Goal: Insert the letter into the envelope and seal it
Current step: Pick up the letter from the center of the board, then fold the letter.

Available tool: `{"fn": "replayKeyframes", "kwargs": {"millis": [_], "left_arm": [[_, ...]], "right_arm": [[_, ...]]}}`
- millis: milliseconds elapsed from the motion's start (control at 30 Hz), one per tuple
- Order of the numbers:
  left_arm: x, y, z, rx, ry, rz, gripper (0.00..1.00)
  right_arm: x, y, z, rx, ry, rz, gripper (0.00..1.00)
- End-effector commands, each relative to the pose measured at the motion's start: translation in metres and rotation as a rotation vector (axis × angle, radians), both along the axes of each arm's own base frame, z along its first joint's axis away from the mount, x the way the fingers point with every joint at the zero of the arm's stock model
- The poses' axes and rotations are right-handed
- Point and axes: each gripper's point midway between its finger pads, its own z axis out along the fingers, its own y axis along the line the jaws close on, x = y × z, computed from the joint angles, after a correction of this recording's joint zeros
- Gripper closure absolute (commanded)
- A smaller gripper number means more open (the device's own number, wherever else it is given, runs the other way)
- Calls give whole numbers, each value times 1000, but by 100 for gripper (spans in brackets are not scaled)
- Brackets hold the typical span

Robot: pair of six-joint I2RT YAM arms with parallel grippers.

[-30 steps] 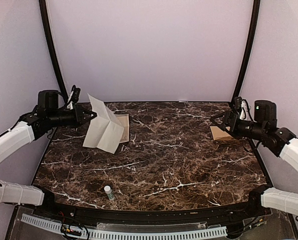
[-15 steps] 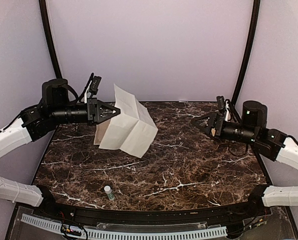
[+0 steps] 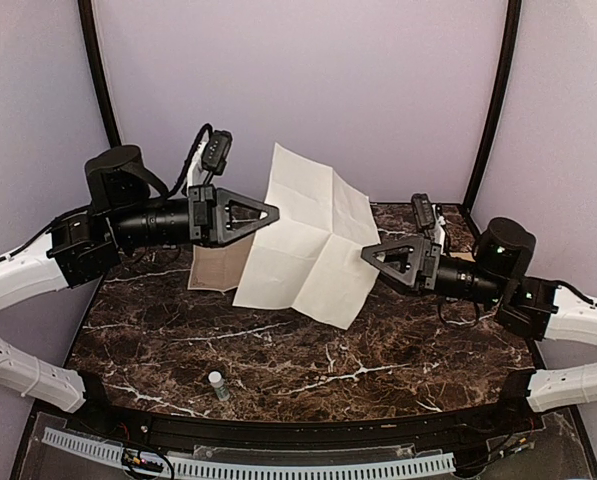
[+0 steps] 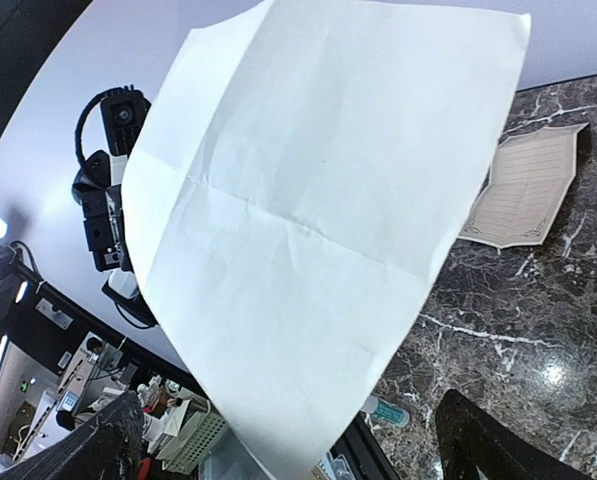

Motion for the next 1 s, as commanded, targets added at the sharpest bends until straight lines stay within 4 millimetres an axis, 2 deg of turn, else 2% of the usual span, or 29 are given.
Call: {"fn": "replayKeyframes", "kwargs": {"millis": [0,100,167,400,667,767,800,867,900,933,967], "left_arm": [[-8,1,28,-77,-41,-24,100],[-9,2,29,-80,-46,-26,100],[-8,3,29,-78,-48,-18,100],[-4,6,21,-45,-39,18,100],[-1,10,18,-41,-22,47,100],[0,11,16,-37,-19,56,100],[0,11,15,-35,-18,57,100],[1,12,10,-7,-10,68,91],[5,15,11,6,-20,99,75],[8,18,1,54,-1,124,65],[15,25,3,68,-13,182,49]], "right_arm": [[-21,7,30,117,-80,85,1],[-25,10,36,141,-98,100,3],[-26,11,40,153,-104,101,9],[-28,5,51,188,-132,77,45],[-29,-2,50,186,-134,55,86],[-29,-3,46,160,-129,43,100],[-28,-3,46,152,-128,35,100],[-27,-5,45,138,-127,24,100],[-27,-7,46,137,-128,17,100],[-26,-8,45,129,-125,8,100],[-25,-10,45,121,-121,-4,100]]}}
